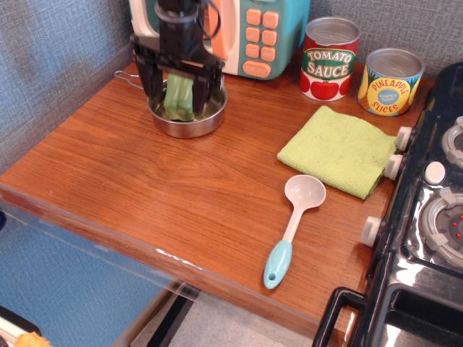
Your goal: Pick up the green vegetable and place it in the bowl
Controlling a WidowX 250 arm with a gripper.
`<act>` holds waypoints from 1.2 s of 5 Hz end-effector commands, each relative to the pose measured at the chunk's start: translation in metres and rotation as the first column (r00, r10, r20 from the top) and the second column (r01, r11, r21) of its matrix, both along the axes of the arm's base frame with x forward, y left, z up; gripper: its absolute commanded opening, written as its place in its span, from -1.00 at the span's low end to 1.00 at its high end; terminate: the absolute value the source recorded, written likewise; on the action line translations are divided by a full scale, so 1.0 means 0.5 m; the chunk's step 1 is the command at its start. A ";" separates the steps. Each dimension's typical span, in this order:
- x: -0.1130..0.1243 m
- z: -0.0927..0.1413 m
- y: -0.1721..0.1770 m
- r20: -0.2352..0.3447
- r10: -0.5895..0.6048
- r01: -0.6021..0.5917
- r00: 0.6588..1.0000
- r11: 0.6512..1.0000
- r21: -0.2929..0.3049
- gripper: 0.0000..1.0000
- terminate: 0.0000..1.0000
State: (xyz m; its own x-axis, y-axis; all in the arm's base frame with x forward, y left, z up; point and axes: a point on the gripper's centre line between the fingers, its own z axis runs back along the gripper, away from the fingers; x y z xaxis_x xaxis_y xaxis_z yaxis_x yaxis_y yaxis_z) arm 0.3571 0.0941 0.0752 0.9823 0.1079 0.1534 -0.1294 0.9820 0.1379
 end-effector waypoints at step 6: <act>-0.147 0.075 -0.072 0.032 -0.135 0.138 0.990 0.985 -0.104 1.00 -1.00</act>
State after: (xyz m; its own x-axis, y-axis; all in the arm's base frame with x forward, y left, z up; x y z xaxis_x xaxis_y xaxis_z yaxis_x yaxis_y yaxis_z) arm 0.2898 0.0575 0.0958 0.9903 -0.0023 0.1391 -0.0007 0.9998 0.0217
